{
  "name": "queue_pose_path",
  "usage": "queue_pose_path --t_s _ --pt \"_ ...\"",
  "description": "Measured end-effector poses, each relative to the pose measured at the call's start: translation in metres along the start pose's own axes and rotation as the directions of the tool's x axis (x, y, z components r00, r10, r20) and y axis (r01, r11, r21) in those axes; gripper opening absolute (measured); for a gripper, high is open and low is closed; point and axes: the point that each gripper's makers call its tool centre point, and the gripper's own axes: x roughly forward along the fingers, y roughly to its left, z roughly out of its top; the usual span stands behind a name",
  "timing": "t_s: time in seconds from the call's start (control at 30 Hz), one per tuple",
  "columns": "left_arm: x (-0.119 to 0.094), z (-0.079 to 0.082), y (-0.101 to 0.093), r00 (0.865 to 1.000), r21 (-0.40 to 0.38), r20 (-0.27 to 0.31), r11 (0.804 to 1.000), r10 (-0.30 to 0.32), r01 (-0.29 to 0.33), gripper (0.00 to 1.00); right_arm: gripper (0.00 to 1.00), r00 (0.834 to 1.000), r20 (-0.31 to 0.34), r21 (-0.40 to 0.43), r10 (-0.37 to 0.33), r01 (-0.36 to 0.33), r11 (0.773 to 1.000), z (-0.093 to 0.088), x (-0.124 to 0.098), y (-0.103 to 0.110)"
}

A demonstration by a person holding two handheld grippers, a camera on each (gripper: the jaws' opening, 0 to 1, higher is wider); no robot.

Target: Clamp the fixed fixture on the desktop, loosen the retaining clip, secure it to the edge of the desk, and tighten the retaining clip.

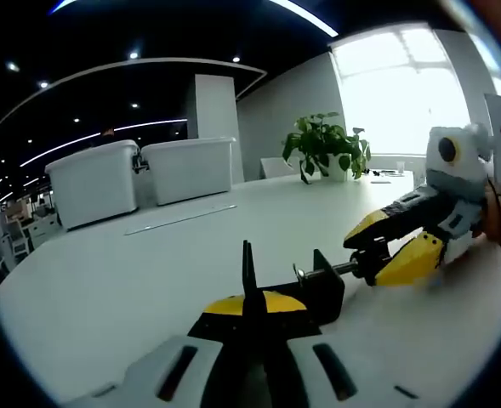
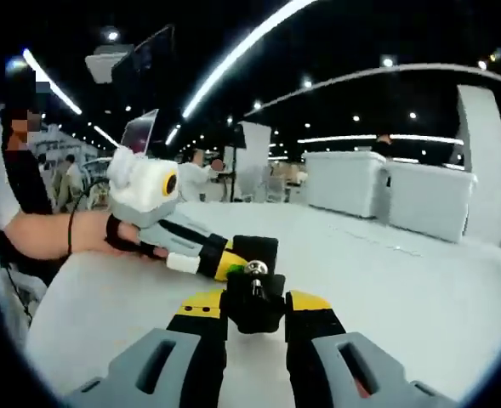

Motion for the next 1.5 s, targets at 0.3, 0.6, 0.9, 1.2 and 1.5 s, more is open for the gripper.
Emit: queue_pose_path --t_s 0.3,0.6,0.9,1.2,1.5 --pt "0.002 0.001 0.001 1.0 0.001 0.0 1.0 0.0 0.0 0.05 0.25 0.999 -0.039 -0.135 -0.029 0.023 0.991 -0.006 0.001 -0.002" --pt "0.001 0.001 0.001 1.0 0.001 0.001 1.0 0.003 -0.003 0.05 0.44 0.999 -0.012 0.383 0.048 -0.04 0.923 -0.001 -0.008 -0.013" --pt "0.001 0.001 0.0 1.0 0.002 0.002 1.0 0.006 -0.006 0.05 0.29 0.998 -0.032 0.561 0.05 -0.023 0.827 -0.009 -0.007 -0.023" --pt "0.003 0.001 0.001 1.0 0.003 0.003 1.0 0.007 -0.007 0.05 0.24 0.995 -0.057 0.518 0.087 -0.045 0.854 -0.011 -0.001 -0.009" --pt "0.005 0.001 0.001 1.0 0.004 0.003 1.0 0.009 -0.009 0.05 0.23 0.999 -0.024 0.377 0.048 -0.036 0.926 -0.006 -0.002 -0.009"
